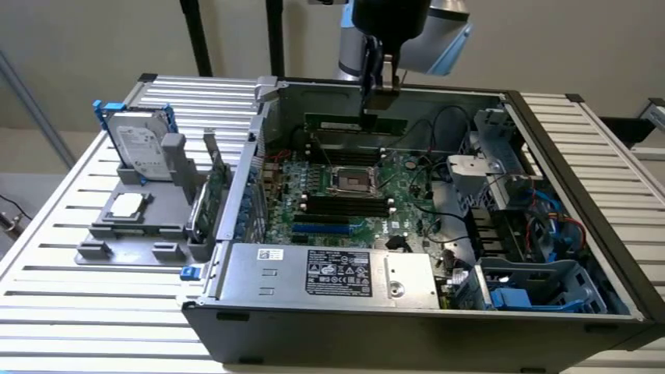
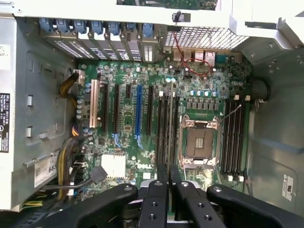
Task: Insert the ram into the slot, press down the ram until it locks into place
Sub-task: 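Insert the ram into the slot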
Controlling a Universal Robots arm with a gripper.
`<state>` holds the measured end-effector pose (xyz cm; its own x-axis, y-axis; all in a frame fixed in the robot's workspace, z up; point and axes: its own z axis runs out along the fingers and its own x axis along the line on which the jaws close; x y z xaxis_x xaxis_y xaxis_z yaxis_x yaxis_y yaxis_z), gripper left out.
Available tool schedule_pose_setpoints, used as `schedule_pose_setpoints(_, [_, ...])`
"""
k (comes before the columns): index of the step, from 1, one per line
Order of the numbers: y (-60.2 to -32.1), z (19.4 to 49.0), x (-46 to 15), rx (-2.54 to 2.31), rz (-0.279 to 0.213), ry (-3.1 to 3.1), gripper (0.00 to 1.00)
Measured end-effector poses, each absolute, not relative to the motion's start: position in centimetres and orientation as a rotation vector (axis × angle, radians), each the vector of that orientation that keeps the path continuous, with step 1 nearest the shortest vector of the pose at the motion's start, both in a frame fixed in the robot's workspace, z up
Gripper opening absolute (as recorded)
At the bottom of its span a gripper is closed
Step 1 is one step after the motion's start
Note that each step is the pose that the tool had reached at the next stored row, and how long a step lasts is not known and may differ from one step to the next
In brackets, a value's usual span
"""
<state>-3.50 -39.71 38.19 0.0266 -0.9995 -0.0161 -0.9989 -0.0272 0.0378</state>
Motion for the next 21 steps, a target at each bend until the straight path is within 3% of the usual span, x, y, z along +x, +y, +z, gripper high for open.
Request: schedule_pose_setpoints(21, [-37.9, 34.4, -2.6, 2.239, -0.059, -2.18, 0.13])
